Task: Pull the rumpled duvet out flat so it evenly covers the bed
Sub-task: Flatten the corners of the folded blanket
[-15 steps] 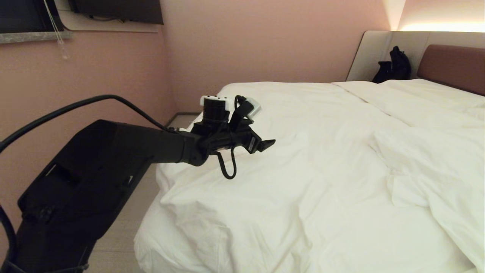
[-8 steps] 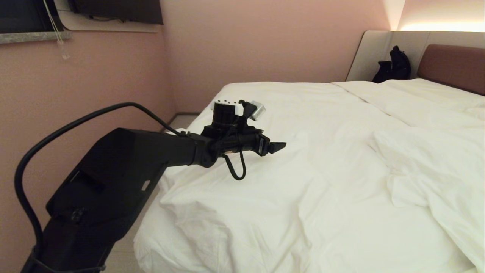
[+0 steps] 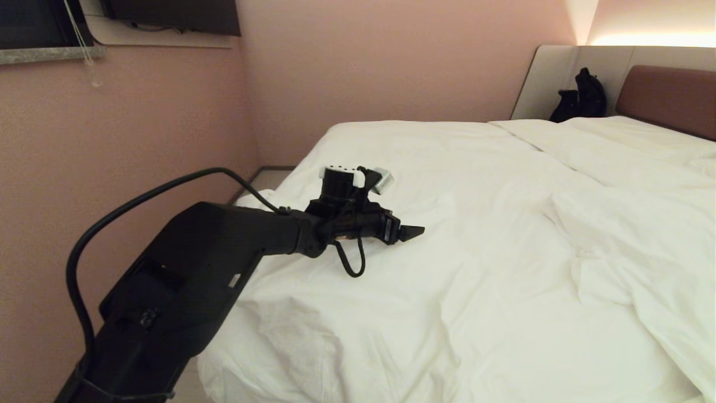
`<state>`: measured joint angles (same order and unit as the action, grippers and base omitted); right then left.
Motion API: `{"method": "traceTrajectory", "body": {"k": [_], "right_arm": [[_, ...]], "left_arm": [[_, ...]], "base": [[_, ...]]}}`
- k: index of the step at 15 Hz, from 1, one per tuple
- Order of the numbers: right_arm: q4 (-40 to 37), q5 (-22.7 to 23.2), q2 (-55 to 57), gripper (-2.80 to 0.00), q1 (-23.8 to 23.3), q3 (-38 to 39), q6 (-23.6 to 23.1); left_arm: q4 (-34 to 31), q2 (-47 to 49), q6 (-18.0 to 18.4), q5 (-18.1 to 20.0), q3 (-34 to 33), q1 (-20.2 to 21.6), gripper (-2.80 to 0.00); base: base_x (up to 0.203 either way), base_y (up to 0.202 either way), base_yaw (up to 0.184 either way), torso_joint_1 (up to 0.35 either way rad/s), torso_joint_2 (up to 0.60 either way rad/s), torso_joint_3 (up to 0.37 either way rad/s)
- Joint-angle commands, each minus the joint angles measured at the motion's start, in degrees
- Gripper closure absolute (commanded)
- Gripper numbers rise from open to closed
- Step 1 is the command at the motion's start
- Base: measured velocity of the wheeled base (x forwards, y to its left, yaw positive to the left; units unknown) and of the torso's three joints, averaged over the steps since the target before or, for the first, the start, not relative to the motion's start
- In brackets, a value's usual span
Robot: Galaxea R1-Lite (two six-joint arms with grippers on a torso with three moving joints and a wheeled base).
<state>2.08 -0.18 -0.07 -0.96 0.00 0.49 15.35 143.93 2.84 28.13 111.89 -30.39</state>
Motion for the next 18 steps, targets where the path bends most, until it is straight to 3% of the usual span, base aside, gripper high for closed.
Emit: {"method": "traceTrajectory", "body": {"k": [1,18], "right_arm": [[0.0,0.0,0.1,0.0,0.0,0.0,0.0],[0.0,0.0,0.1,0.0,0.0,0.0,0.0]], "left_arm": [[0.0,1.4,0.1,0.2,0.0,0.0,-2.8],[-2.8,6.3,2.3,-0.4,-0.1,-2.0,-2.8]], "base": [[0.0,0.0,0.0,0.0,0.0,0.0],[0.0,0.0,0.0,0.0,0.0,0.0]]}}
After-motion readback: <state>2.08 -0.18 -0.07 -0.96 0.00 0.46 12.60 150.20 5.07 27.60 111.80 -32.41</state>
